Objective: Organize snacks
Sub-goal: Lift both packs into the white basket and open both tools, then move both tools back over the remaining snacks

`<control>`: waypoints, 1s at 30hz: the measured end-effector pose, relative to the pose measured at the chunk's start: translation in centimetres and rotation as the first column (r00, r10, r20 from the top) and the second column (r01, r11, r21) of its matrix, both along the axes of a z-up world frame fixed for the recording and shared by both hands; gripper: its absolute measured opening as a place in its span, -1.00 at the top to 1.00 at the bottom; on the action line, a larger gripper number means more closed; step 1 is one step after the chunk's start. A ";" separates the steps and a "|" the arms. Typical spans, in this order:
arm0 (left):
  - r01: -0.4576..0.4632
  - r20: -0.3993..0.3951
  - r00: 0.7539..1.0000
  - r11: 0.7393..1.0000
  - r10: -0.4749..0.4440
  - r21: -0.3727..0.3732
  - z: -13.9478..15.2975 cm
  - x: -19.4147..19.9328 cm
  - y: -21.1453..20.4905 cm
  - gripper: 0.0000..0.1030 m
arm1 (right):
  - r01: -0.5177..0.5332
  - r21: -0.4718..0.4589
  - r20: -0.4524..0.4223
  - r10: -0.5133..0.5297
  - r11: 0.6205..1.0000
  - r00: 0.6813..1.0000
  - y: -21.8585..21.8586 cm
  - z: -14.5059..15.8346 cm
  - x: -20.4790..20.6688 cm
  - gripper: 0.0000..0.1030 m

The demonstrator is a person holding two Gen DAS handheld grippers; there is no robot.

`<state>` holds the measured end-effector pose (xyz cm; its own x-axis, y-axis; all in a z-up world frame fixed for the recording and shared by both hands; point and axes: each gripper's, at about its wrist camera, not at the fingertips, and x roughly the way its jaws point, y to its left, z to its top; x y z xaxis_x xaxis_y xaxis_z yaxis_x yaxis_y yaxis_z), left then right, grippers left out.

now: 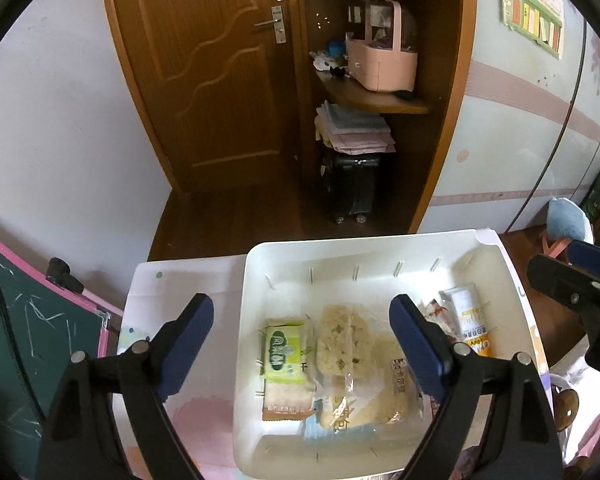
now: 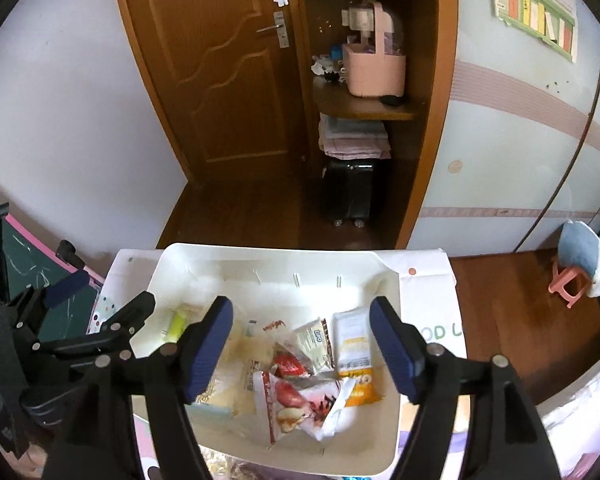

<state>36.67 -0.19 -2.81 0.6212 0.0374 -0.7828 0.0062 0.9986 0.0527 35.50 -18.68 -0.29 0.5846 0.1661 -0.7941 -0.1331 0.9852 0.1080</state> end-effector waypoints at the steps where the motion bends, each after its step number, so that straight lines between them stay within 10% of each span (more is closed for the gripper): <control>1: 0.001 0.001 1.000 1.000 -0.001 0.001 0.1 -0.1 0.0 -0.73 | 0.000 0.001 -0.001 0.000 1.000 1.000 0.0 0.0 0.0 -0.41; 30: 0.069 0.106 0.992 0.996 -0.074 0.047 8.4 -12.3 -1.4 -0.73 | 0.012 -0.013 0.082 -0.010 1.000 0.997 -3.3 6.6 -11.6 -0.45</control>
<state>24.37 -1.64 5.56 0.7039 0.0218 -0.7099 0.0698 0.9926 0.0996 23.86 -21.94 6.35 0.6497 0.1493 -0.7454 -0.1302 0.9879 0.0843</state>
